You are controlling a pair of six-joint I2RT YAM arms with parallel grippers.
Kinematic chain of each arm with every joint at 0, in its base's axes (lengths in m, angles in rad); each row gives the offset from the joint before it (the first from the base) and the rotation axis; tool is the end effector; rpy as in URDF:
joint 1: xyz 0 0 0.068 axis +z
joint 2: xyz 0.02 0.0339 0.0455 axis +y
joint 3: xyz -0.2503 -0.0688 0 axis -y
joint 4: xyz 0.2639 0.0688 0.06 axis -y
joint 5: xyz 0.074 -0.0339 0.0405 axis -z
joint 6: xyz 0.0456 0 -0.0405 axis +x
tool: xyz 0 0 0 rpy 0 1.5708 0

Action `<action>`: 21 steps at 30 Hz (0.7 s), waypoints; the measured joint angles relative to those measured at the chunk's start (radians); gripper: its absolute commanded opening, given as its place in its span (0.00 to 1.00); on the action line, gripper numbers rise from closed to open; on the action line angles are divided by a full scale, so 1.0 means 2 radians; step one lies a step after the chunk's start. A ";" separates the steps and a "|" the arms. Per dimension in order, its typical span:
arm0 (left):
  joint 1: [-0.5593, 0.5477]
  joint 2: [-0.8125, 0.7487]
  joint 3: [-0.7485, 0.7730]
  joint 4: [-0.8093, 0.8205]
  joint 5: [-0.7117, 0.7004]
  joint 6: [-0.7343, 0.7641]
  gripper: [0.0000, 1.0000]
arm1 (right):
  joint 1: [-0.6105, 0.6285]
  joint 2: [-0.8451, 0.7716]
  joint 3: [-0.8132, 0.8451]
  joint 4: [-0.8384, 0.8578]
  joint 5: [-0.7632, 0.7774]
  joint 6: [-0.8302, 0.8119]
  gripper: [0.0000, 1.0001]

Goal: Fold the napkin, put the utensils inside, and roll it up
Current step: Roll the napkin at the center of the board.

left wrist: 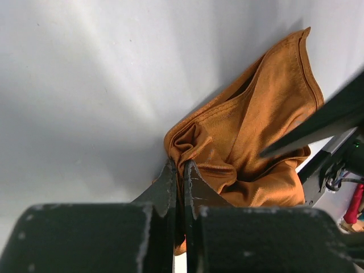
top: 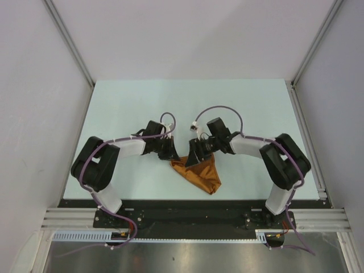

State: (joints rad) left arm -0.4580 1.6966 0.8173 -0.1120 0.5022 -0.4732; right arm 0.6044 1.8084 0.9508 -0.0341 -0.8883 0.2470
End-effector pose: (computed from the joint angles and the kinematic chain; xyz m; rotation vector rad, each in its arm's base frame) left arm 0.2848 -0.1649 0.1014 0.1847 2.6828 -0.9735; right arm 0.2773 0.2345 0.1165 -0.8604 2.3924 1.4523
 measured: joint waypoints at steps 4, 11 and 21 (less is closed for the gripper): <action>0.000 0.010 0.016 -0.023 0.001 0.002 0.00 | 0.036 -0.078 0.010 -0.038 0.154 -0.034 0.77; 0.000 0.019 0.031 -0.044 0.003 0.007 0.00 | 0.217 -0.140 -0.005 -0.035 0.434 -0.087 0.77; 0.000 0.025 0.041 -0.057 0.005 0.014 0.00 | 0.310 -0.124 -0.055 -0.014 0.600 -0.143 0.71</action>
State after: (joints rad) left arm -0.4580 1.7466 0.8997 -0.2260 0.5114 -0.4461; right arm 1.2236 1.5600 0.8402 -0.0631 0.3111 -0.0391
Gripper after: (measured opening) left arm 0.026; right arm 0.729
